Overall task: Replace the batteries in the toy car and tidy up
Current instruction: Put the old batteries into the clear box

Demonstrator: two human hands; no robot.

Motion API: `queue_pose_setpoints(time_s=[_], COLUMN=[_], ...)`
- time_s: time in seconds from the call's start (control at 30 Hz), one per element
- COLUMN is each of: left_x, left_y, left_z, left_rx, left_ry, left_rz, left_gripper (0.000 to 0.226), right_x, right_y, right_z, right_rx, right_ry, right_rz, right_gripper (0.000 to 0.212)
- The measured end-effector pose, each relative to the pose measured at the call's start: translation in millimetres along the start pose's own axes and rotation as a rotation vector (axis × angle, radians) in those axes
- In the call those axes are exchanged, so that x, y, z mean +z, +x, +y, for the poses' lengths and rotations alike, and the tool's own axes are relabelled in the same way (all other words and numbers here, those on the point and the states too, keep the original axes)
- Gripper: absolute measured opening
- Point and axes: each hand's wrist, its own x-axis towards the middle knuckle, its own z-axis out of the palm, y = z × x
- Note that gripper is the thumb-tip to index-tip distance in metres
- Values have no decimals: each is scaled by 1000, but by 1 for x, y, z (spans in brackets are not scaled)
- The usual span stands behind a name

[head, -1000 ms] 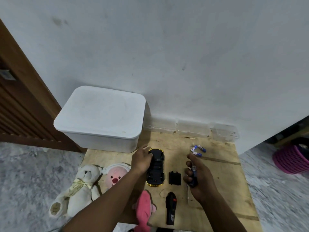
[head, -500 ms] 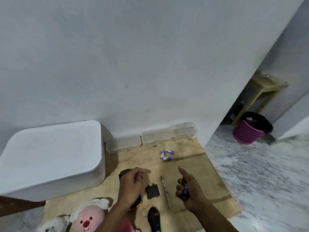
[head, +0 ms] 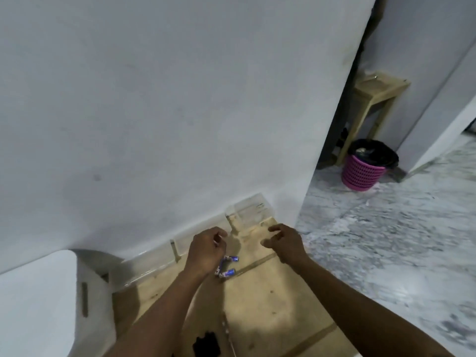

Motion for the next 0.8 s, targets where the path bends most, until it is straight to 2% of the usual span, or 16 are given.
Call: queue_pose_setpoints(time_s=[0.13, 0.33, 0.53, 0.8], left_x=[19, 52, 75, 93], left_y=[51, 107, 130, 129], left_z=[20, 25, 23, 23], left_rx=[11, -21, 28, 10], left_ry=[108, 257, 388, 419], left_rz=[-66, -163, -171, -70], left_gripper=[27, 45, 57, 49], right_x=[3, 16, 24, 33], right_y=[56, 116, 136, 131], right_z=[-3, -6, 4, 0], right_rx=[-259, -465, -572, -600], right_ry=[-511, -868, -940, -987], right_rz=[29, -71, -58, -77], right_gripper=[57, 58, 47, 46])
